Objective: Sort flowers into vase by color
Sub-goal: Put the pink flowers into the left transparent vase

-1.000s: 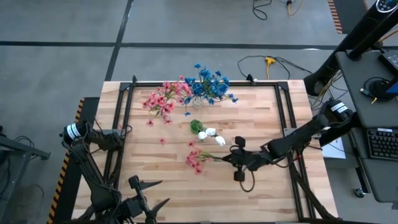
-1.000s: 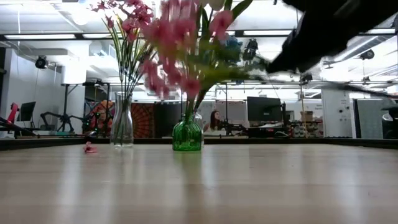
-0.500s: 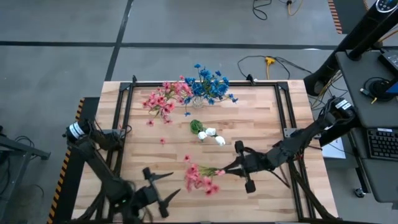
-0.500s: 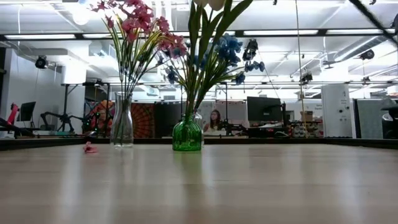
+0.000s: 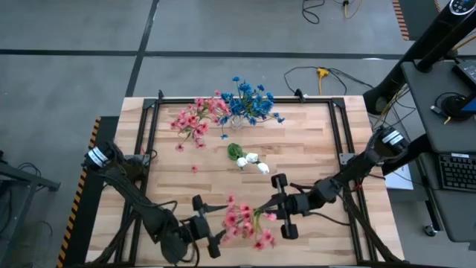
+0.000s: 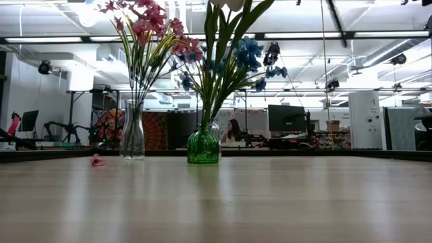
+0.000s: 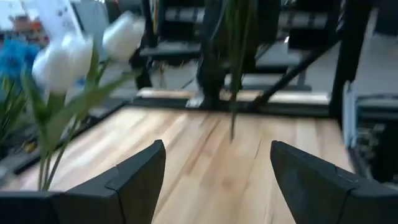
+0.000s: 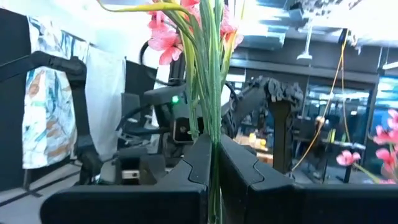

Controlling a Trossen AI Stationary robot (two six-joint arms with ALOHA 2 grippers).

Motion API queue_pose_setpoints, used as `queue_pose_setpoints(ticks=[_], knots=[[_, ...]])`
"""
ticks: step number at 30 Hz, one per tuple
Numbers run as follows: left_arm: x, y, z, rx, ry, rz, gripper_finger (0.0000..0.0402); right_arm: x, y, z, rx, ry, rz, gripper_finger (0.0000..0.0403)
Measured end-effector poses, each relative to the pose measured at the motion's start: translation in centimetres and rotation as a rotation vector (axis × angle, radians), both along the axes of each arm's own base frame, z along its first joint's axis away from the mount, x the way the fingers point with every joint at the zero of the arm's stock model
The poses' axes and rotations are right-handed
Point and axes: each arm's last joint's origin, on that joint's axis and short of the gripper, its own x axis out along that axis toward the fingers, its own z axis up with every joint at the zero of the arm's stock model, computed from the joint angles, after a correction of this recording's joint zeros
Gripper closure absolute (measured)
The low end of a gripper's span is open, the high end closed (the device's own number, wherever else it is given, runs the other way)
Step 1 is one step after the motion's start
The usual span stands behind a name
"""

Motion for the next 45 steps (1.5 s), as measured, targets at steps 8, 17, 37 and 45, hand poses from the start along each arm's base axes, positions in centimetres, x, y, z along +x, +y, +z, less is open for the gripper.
queue_pose_setpoints(ticks=[8,17,37,45], knots=[[2.4,0.9,1.6,0.029,-0.085,-0.112,0.0134,2.5,1.4,1.0,-0.031,-0.058,0.064,0.039],[4.0,2.4,1.5,0.02,-0.106,-0.133,0.0137,4.8,2.4,1.2,-0.082,-0.015,0.056,0.039],[4.6,2.5,2.3,0.005,-0.173,-0.303,0.0205,5.3,1.7,1.3,-0.063,0.004,0.039,0.039],[4.8,2.7,2.3,0.014,-0.169,-0.288,0.0327,5.3,1.7,1.2,-0.06,0.012,0.044,0.039]])
